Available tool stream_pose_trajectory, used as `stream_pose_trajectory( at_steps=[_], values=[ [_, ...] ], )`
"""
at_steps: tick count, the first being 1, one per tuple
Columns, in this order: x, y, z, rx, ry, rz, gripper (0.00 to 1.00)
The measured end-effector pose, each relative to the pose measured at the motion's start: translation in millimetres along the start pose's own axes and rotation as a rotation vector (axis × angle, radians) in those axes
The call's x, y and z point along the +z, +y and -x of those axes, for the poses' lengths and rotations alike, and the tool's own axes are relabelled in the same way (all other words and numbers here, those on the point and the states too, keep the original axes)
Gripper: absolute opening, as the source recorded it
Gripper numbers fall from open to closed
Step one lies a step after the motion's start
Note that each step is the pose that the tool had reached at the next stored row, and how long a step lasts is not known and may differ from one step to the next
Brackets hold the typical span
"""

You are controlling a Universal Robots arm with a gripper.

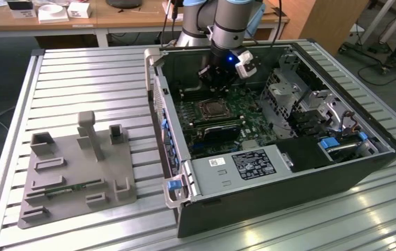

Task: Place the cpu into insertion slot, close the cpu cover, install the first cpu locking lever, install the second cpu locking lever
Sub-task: 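Install the first cpu locking lever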

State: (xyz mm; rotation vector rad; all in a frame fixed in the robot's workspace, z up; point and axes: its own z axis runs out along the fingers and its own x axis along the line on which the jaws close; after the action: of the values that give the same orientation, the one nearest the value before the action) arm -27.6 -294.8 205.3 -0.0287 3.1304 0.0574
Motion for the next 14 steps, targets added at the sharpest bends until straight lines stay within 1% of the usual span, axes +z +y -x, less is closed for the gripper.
stream_pose_trajectory(
  at_steps=[3,6,14],
  values=[
    [-0.1,0.0,0.0,0.000,0.0000,-0.0003,0.10],
    [-0.2,-1.1,-0.1,0.000,0.0002,-0.0030,0.10],
    [1.6,-3.1,0.0,0.000,0.0003,-0.0179,0.10]
  ],
)
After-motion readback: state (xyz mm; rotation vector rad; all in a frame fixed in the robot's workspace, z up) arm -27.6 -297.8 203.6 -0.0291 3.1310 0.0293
